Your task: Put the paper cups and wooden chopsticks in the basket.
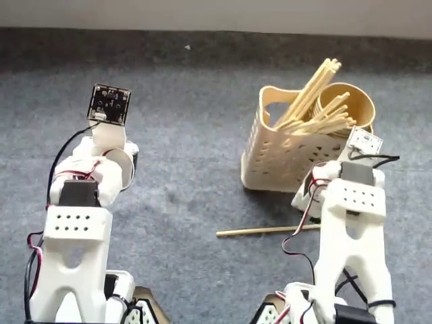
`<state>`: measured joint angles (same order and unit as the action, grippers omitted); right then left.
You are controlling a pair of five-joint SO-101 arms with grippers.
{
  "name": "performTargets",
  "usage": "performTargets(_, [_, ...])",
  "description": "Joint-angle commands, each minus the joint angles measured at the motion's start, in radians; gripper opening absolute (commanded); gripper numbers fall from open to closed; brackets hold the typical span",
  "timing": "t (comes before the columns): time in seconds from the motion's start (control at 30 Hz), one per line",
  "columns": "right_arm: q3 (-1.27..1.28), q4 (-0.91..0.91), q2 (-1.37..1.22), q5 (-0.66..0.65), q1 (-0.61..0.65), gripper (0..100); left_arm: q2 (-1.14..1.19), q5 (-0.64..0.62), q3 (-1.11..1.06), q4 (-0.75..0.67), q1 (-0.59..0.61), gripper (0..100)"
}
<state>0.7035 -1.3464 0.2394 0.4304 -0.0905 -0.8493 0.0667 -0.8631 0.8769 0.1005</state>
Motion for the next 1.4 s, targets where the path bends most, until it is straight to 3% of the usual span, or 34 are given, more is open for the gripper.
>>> performTargets(0.0, [0.013, 0.085, -0.194, 0.109, 0.007, 6.8, -0.015, 0.003, 0.004, -0.015, -0.008, 7])
performTargets(0.17, [0.005, 0.105, -0.255, 0.115, 0.042, 6.8, -0.015, 0.003, -0.013, -0.021, -0.008, 7])
performTargets(0.33, [-0.019, 0.096, -0.150, 0.104, 0.042, 6.8, -0.015, 0.005, -0.045, -0.051, -0.041, 7])
performTargets(0.5, [-0.024, 0.079, 0.061, 0.106, 0.042, 6.8, -0.015, 0.008, -0.065, -0.060, -0.085, 7])
performTargets(0.87, [-0.223, -0.246, 0.661, 0.092, 0.042, 6.8, -0.016, 0.008, -0.056, -0.057, -0.091, 8])
performTargets(0.97, [-0.254, -0.245, 0.803, -0.026, 0.042, 6.8, -0.015, 0.009, -0.001, 0.017, -0.101, 8])
performTargets(1.1, [-0.314, -0.251, 0.964, -0.106, 0.041, 6.8, -0.015, 0.009, 0.104, 0.192, -0.203, 8])
performTargets(1.3, [-0.332, -0.252, 1.288, -0.554, 0.038, 6.8, -0.013, 0.026, 0.160, 0.295, -0.404, 8])
performTargets(1.37, [-0.328, -0.246, 1.431, -0.647, -0.024, 6.8, -0.013, 0.063, 0.159, 0.305, -0.444, 8])
